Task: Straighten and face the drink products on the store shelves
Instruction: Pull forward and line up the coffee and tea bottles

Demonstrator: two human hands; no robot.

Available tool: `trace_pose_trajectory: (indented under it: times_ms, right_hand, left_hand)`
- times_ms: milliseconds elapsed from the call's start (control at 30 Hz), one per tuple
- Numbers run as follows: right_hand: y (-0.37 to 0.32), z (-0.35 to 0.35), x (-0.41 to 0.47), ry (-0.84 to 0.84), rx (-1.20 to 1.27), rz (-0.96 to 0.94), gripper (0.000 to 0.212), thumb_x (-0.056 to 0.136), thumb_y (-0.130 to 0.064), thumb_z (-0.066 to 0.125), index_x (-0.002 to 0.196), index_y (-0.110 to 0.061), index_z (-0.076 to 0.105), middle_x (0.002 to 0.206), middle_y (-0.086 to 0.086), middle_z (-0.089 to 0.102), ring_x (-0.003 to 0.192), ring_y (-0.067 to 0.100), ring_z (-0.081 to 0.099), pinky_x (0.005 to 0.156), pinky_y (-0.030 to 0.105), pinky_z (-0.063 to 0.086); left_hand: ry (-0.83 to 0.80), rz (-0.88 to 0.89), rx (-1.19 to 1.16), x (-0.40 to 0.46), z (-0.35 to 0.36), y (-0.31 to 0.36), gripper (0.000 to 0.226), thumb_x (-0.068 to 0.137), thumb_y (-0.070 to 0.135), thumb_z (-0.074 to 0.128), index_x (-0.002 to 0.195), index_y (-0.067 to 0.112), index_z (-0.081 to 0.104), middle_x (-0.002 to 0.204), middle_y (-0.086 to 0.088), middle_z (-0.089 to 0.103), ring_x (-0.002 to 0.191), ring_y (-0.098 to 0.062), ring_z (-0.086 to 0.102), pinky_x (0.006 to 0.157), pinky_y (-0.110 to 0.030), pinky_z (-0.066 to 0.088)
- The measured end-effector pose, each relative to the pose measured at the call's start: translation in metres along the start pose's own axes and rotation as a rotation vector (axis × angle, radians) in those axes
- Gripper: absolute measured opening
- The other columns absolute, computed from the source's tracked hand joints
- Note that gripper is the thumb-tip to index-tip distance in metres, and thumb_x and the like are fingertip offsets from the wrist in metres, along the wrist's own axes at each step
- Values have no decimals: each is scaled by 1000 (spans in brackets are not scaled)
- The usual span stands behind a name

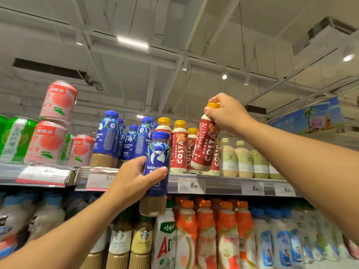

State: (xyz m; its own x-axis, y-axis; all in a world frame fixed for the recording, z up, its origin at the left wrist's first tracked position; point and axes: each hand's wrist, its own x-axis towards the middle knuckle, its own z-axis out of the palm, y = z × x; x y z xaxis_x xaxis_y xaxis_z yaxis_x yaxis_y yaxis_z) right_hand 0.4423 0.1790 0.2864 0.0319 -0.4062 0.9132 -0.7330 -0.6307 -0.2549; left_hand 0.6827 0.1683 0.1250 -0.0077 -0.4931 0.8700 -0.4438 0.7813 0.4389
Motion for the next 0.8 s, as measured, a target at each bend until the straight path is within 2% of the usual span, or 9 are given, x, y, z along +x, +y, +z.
trace_pose_trajectory:
  times_ms: [167, 267, 333, 500, 700, 800]
  right_hand:
    - [24, 9, 8, -17, -15, -11, 25, 88, -38, 60, 110, -25, 56, 106, 0, 61, 96, 22, 59, 85, 43, 51]
    - [32, 18, 14, -33, -37, -11, 24, 89, -37, 60, 109, -23, 59, 104, 0, 61, 98, 22, 59, 85, 41, 51]
    - [35, 24, 20, -35, -59, -14, 24, 89, -36, 61, 108, -22, 62, 106, 1, 63, 99, 22, 59, 85, 38, 50]
    - [38, 43, 34, -67, -137, -29, 27, 90, -33, 60, 110, -17, 66, 111, 6, 66, 102, 26, 59, 84, 37, 49]
    - [47, 67, 52, -128, -238, -7, 29, 90, -33, 54, 106, -13, 68, 106, 8, 68, 95, 27, 61, 77, 36, 50]
    - [52, 78, 55, -175, -271, -17, 32, 93, -33, 48, 114, -15, 63, 113, 7, 65, 98, 26, 59, 72, 33, 44]
  left_hand:
    - [-2, -29, -64, 2, 17, -16, 34, 65, 60, 66, 87, 34, 68, 84, 7, 74, 76, -9, 69, 75, -44, 57]
    - [-15, -52, -155, 3, 15, -18, 41, 69, 58, 68, 96, 26, 69, 96, -1, 75, 89, -20, 72, 84, -53, 55]
    - [-12, -67, -198, 3, 16, -17, 46, 69, 56, 70, 99, 21, 69, 99, -3, 75, 92, -22, 72, 86, -53, 55]
    - [0, -65, -163, 3, 20, -14, 46, 67, 56, 70, 99, 22, 69, 98, 2, 75, 90, -17, 72, 80, -42, 58]
    - [-17, -72, -138, 3, 21, -16, 41, 72, 47, 70, 105, 23, 66, 98, 9, 75, 90, -11, 72, 71, -27, 57]
    - [-17, -53, -128, 3, 21, -17, 37, 74, 45, 74, 103, 23, 67, 97, 10, 75, 88, -10, 72, 67, -22, 57]
